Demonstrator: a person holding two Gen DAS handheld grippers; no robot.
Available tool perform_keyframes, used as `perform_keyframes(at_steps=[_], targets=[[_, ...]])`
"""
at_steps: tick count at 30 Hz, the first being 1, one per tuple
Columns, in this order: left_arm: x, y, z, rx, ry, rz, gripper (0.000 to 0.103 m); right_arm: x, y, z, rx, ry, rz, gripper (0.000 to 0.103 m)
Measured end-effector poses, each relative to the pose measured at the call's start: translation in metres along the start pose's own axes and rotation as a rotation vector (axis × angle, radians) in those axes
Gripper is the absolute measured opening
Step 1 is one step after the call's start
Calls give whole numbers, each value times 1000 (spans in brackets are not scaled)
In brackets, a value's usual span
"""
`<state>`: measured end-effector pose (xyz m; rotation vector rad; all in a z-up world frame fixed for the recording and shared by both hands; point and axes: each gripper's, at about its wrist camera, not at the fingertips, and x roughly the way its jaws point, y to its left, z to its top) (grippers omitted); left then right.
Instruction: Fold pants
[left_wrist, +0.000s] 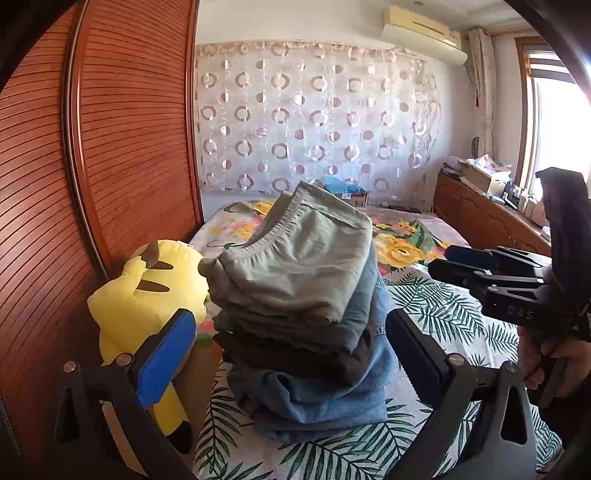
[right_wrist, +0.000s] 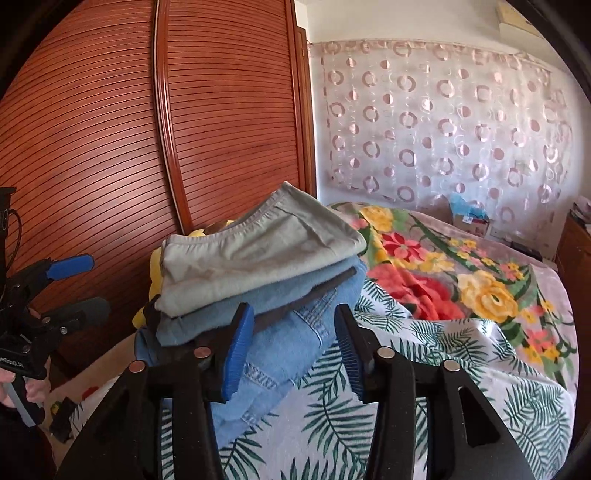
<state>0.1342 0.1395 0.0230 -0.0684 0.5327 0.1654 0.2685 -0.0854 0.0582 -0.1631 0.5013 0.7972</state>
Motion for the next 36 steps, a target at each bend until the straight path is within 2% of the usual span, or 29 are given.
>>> perform_keyframes(at_steps=[3, 11, 28, 30, 36], targets=[[-3, -8, -1, 11, -1, -5, 103, -15, 6, -8, 1, -14, -32, 64], [-18, -29, -6, 31, -4, -40, 103, -54, 24, -29, 29, -29, -85, 76], [-46, -101, -34, 66, 12, -173, 103, -164, 41, -87, 158, -43, -297, 78], [-51, -112, -34, 78, 6, -184, 103, -173, 44, -90, 170, -44, -323, 82], [-65, -138, -35, 100, -5, -213, 103, -196, 52, -95, 207, -62, -367, 83]])
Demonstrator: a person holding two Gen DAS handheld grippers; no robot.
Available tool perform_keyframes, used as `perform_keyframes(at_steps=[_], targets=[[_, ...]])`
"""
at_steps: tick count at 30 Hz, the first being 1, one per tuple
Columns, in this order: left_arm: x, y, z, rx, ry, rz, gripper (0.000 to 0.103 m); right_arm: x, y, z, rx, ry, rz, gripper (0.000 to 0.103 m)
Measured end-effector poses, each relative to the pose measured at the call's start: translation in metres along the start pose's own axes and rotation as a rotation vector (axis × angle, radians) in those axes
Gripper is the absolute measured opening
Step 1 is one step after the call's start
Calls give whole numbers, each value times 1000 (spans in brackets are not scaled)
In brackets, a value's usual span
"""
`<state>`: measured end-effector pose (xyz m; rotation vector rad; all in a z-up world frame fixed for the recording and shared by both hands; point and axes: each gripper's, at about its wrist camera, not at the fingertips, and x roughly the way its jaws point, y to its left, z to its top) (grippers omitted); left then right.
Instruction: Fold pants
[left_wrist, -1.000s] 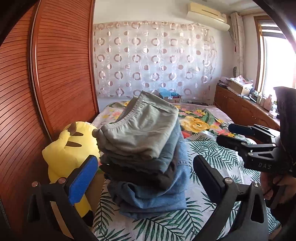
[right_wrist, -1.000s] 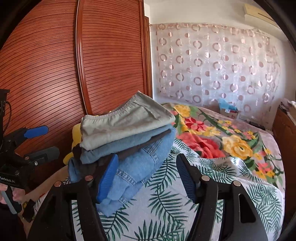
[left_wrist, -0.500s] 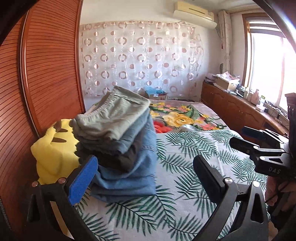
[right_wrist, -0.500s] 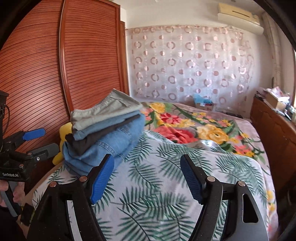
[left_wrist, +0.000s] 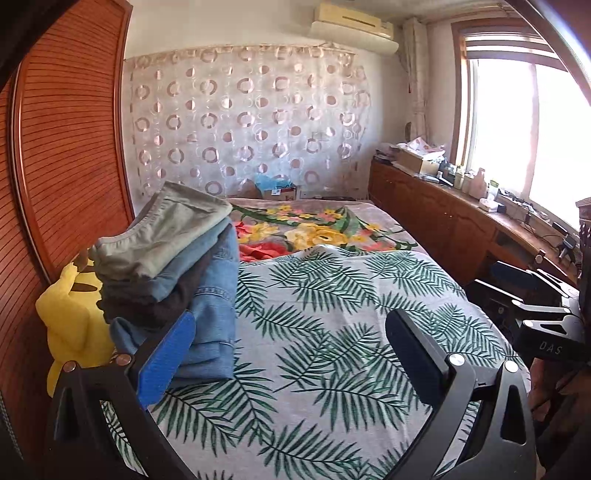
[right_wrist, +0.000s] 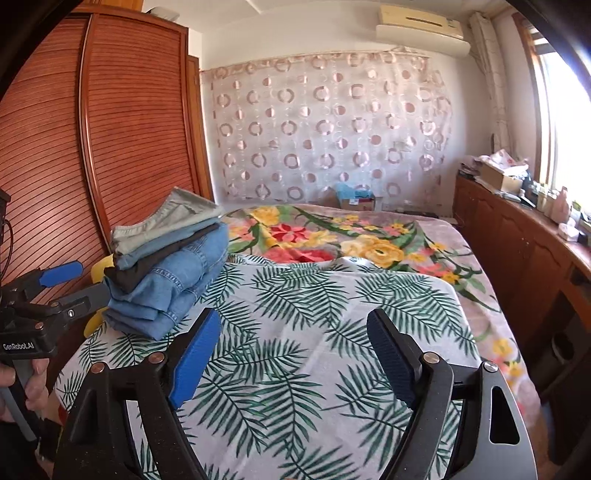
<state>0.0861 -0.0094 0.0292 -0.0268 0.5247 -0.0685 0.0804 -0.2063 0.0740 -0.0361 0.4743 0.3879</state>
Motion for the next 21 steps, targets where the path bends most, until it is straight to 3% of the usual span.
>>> perform_keyframes(at_steps=[9, 21], targets=[[-21, -23, 8, 20, -41, -24, 103, -35, 15, -6, 18, -70, -68, 83], [-51, -26, 8, 28, -86, 15, 103, -57, 24, -29, 39, -129, -87, 83]])
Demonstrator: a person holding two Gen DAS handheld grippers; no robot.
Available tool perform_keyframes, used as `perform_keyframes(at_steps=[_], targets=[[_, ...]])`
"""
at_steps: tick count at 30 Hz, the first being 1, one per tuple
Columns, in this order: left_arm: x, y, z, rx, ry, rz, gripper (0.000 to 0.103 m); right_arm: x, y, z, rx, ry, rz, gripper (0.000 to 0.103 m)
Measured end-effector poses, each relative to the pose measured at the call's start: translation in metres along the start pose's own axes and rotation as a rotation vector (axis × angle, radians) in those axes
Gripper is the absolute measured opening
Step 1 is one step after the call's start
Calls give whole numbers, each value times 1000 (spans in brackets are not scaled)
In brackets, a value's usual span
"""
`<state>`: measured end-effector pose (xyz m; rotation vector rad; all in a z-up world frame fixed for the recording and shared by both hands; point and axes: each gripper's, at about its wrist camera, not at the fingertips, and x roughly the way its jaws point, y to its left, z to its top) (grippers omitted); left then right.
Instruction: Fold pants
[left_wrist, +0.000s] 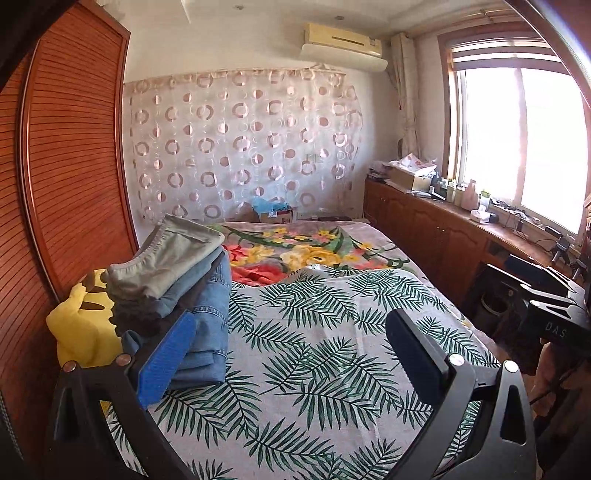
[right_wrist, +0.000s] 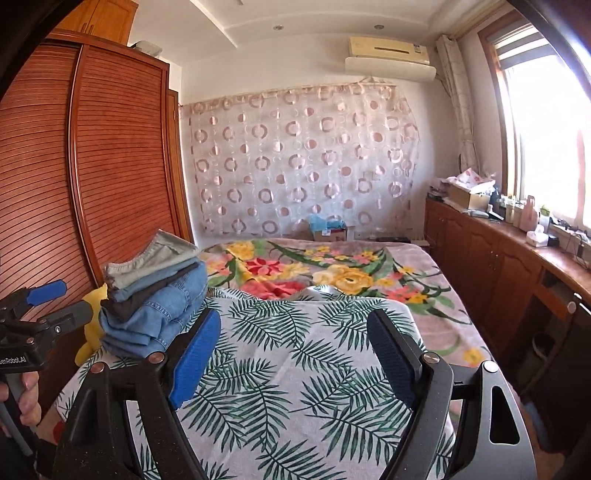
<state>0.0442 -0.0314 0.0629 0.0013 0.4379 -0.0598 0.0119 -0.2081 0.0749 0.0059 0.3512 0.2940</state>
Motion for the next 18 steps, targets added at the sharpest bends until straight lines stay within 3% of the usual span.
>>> perform_keyframes(at_steps=[18], targets=[[-3, 8, -1, -3, -1, 17, 103, 6, -6, -2, -6, 2, -5, 83]])
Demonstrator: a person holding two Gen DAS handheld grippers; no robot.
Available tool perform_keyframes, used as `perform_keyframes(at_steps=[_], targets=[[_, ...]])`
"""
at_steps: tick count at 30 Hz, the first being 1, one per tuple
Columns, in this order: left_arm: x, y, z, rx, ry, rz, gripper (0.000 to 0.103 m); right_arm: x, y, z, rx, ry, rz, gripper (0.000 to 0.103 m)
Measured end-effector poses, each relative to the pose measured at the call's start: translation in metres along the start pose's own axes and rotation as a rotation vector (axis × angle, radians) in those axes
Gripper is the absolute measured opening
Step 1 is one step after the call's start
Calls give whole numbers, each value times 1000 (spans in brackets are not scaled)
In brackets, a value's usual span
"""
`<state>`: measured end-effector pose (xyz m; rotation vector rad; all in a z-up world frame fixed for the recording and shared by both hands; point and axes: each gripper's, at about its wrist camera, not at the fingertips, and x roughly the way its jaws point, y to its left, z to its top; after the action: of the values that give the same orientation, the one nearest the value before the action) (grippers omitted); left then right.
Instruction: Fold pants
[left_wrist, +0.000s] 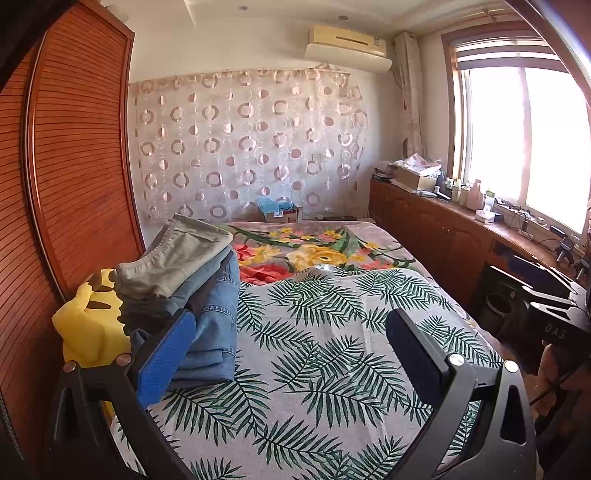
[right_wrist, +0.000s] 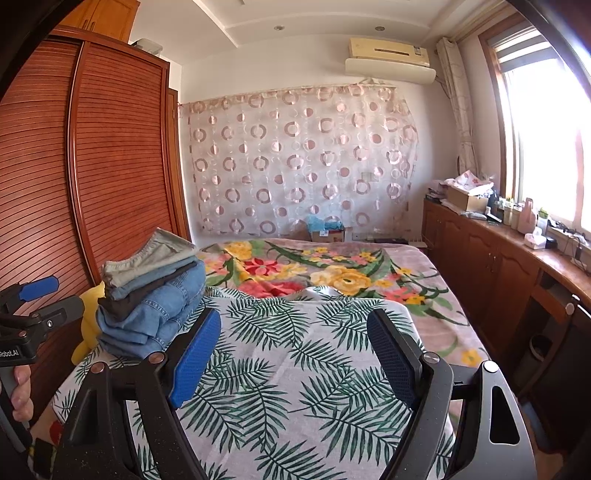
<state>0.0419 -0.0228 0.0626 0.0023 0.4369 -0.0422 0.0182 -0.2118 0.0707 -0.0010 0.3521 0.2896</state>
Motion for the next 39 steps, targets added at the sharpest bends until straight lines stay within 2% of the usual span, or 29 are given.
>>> perform_keyframes(at_steps=[39], targets=[[2, 4, -2, -3, 11, 3, 103, -2, -2, -6, -9, -2, 1, 83]])
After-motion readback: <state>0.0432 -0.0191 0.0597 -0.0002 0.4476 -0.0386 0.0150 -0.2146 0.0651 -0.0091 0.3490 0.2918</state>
